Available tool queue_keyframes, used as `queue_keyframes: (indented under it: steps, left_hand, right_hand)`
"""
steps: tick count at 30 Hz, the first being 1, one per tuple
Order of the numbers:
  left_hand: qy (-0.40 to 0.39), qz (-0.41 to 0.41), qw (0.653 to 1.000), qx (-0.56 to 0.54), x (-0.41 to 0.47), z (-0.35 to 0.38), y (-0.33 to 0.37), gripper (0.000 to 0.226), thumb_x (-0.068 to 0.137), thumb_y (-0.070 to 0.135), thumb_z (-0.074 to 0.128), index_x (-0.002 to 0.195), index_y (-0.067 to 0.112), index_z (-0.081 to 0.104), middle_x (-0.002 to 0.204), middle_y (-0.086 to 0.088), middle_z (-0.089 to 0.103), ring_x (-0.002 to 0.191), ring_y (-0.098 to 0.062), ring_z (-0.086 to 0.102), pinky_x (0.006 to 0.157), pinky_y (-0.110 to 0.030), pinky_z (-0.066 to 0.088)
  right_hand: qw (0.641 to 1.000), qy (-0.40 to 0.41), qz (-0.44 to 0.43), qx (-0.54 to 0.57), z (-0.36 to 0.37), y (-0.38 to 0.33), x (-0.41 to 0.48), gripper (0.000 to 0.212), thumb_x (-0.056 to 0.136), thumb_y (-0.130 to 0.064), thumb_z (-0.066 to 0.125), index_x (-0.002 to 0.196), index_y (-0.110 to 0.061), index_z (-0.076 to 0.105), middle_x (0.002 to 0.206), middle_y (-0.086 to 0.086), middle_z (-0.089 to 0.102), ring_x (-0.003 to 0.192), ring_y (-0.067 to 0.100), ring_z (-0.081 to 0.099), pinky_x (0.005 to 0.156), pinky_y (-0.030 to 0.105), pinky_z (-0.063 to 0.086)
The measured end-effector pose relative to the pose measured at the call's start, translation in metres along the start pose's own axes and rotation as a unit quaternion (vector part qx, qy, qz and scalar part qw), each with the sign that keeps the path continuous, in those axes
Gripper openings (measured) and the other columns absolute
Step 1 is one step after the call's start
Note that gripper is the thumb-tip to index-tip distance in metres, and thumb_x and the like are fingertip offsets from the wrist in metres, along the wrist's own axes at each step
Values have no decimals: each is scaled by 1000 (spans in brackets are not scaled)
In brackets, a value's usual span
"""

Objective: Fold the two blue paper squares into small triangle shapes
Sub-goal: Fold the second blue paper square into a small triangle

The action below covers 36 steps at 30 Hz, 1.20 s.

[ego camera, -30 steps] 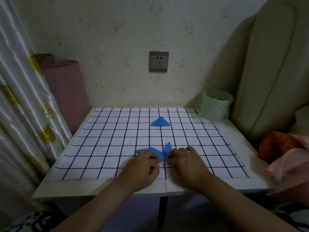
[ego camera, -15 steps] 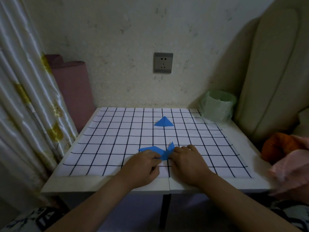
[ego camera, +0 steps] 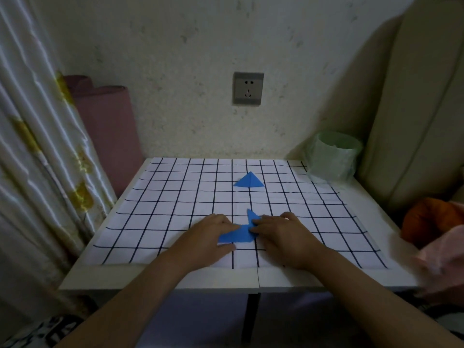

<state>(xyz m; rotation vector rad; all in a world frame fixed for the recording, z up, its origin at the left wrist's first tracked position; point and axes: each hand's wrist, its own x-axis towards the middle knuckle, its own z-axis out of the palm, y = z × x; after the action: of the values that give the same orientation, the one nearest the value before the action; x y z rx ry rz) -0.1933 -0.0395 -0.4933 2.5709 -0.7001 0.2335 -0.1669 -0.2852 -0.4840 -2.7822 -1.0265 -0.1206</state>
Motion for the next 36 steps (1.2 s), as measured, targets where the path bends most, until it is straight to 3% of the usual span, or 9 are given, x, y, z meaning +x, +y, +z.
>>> queue_keyframes:
  steps: [5, 9, 13, 17, 19, 23, 28, 31, 36]
  left_hand:
    - [2, 116, 985, 124, 4, -9, 8, 28, 92, 23, 63, 119, 15, 69, 110, -2, 70, 98, -18, 62, 77, -37, 55]
    - [40, 169, 969, 178, 9, -11, 15, 18, 85, 12, 69, 101, 8, 75, 87, -6, 74, 74, -21, 67, 59, -38, 57]
    - [61, 191, 962, 185, 14, -13, 14, 15, 87, 18, 69, 99, 12, 75, 82, -2, 73, 69, -17, 65, 59, -37, 55]
    - [28, 145, 977, 156, 12, -12, 7, 41, 85, 41, 71, 121, 20, 67, 110, 2, 71, 97, -15, 64, 80, -35, 54]
    - [26, 145, 979, 144, 13, -10, 8, 38, 84, 32, 74, 120, 20, 69, 116, 2, 70, 104, -17, 64, 86, -37, 54]
    - [18, 182, 971, 151, 16, -4, 13, 21, 79, 8, 78, 99, 14, 77, 90, -2, 74, 78, -17, 69, 64, -34, 59]
    - [-34, 92, 993, 60, 19, -2, 5, 23, 96, 33, 59, 114, 26, 72, 113, 10, 61, 104, -6, 52, 84, -26, 47]
    - [-68, 19, 998, 1, 25, -2, 0, 23, 94, 39, 61, 112, 32, 72, 99, 17, 63, 92, 2, 52, 81, -21, 46]
    - [-7, -129, 982, -137, 40, 1, -4, 13, 80, 38, 77, 89, 43, 70, 88, 26, 65, 76, 11, 59, 61, -8, 43]
  right_hand:
    - [1000, 8, -23, 1, 0, -5, 12, 34, 90, -41, 47, 105, -23, 72, 115, 0, 66, 111, 16, 57, 97, 38, 42]
    - [998, 40, -14, 43, 5, -6, 16, 40, 85, -52, 64, 110, -22, 73, 116, -4, 60, 106, 11, 53, 91, 26, 45]
    - [998, 38, -46, 33, 2, -4, 16, 29, 89, -39, 66, 106, -17, 73, 104, 0, 67, 92, 14, 60, 81, 29, 50]
    - [993, 69, -86, 28, -2, -3, 11, 20, 90, -30, 66, 96, -12, 74, 91, 4, 71, 79, 18, 66, 72, 36, 56]
    - [990, 94, -105, 14, -2, -4, 8, 21, 91, -29, 62, 92, -12, 75, 85, 5, 71, 70, 20, 67, 62, 38, 57]
    - [990, 82, -110, 10, -4, -5, 4, 27, 94, -33, 55, 96, -16, 76, 91, 3, 72, 73, 18, 69, 63, 36, 58]
    - [992, 59, -110, 15, -6, -6, -1, 29, 95, -34, 53, 90, -21, 78, 94, -2, 71, 74, 12, 67, 62, 30, 55]
    - [994, 42, -103, 23, -6, -7, -3, 32, 96, -39, 50, 90, -23, 77, 99, -5, 68, 78, 9, 65, 64, 27, 52]
    - [994, 45, -73, 65, -5, -7, -4, 20, 94, -30, 52, 96, -22, 70, 93, -7, 65, 74, 8, 60, 69, 28, 51]
